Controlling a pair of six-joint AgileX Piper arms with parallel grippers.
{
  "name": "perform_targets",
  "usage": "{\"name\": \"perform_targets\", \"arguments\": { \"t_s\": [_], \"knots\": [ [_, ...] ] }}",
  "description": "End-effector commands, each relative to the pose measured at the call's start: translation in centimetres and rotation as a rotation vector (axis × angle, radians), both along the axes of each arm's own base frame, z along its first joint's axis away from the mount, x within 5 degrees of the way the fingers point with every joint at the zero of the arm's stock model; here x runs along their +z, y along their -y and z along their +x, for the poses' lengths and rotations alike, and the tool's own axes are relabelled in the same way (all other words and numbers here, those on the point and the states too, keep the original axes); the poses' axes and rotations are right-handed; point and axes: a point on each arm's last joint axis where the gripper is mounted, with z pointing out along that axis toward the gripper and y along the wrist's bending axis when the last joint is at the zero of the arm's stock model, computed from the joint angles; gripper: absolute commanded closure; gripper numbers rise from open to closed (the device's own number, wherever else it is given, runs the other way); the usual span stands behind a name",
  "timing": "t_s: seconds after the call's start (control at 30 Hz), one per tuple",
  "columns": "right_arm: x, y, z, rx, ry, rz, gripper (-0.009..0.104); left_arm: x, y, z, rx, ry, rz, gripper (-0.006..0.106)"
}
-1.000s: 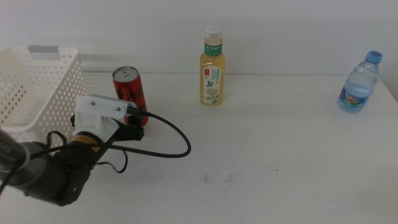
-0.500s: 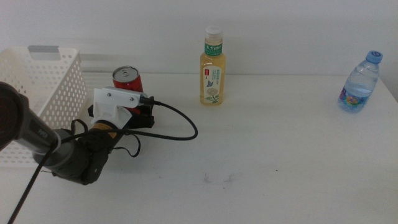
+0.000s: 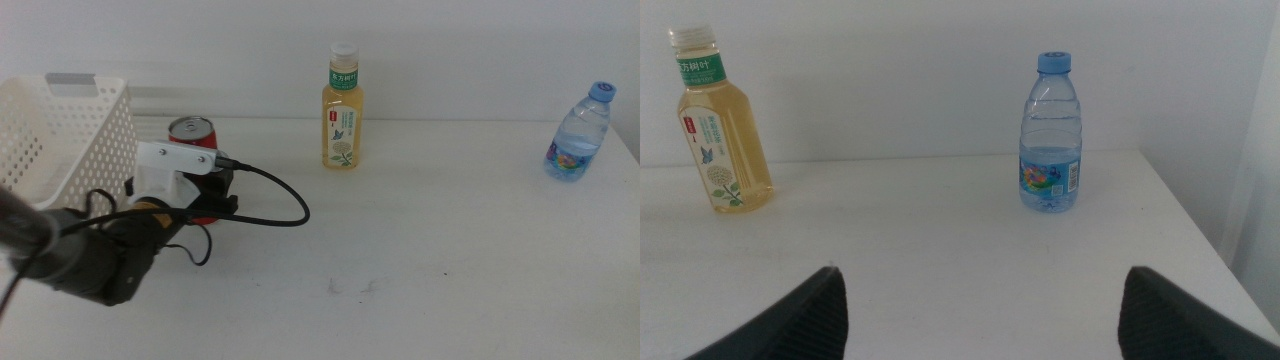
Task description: Use arms to grab the bottles and put them into the dustbin to the left of the table.
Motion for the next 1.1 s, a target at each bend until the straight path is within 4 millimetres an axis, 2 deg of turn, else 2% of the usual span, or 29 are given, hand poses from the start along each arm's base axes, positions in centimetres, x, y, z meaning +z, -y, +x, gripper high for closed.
{"name": "perform_targets", "arguments": {
  "t_s": [0.0,0.1,0.17,0.3,0.4,0.47,0.53,0.67,0.77,0.9,1.0,1.07],
  "knots": [
    [0.0,0.0,0.0,-0.005,0.012,-0.013,0.002,3.0,-0.2,-1.2,0.004,0.055,-0.017,0.102],
    [0.0,0.0,0.0,-0.005,0.012,-0.013,0.002,5.9,-0.3,-2.8,-0.001,-0.004,0.001,0.102],
    [0.0,0.0,0.0,-0.005,0.012,-0.013,0.002,8.1,-0.2,-4.0,0.007,-0.111,0.021,0.102],
    [0.0,0.0,0.0,-0.005,0.012,-0.013,0.002,13.2,-0.4,-6.6,0.027,-0.33,0.075,0.102],
    [0.0,0.0,0.0,-0.005,0.012,-0.013,0.002,17.0,-0.9,-7.8,0.042,-0.397,0.098,0.102],
    [0.0,0.0,0.0,-0.005,0.012,-0.013,0.002,19.3,-1.8,-7.6,0.079,-0.453,0.11,0.102],
    [0.0,0.0,0.0,-0.005,0.012,-0.013,0.002,20.7,-3.2,-7.0,0.114,-0.547,0.16,0.102],
    [0.0,0.0,0.0,-0.005,0.012,-0.013,0.002,24.0,-7.2,-4.1,0.167,-0.693,0.227,0.102],
    [0.0,0.0,0.0,-0.005,0.012,-0.013,0.002,25.3,-10.6,-1.5,0.173,-0.767,0.237,0.102],
    [0.0,0.0,0.0,-0.005,0.012,-0.013,0.002,24.6,-14.6,2.1,0.209,-0.815,0.224,0.102],
    [0.0,0.0,0.0,-0.005,0.012,-0.013,0.002,22.2,-16.4,4.7,0.229,-0.853,0.21,0.102],
    [0.0,0.0,0.0,-0.005,0.012,-0.013,0.002,20.0,-17.0,6.2,0.238,-0.884,0.237,0.102]
  ]
}}
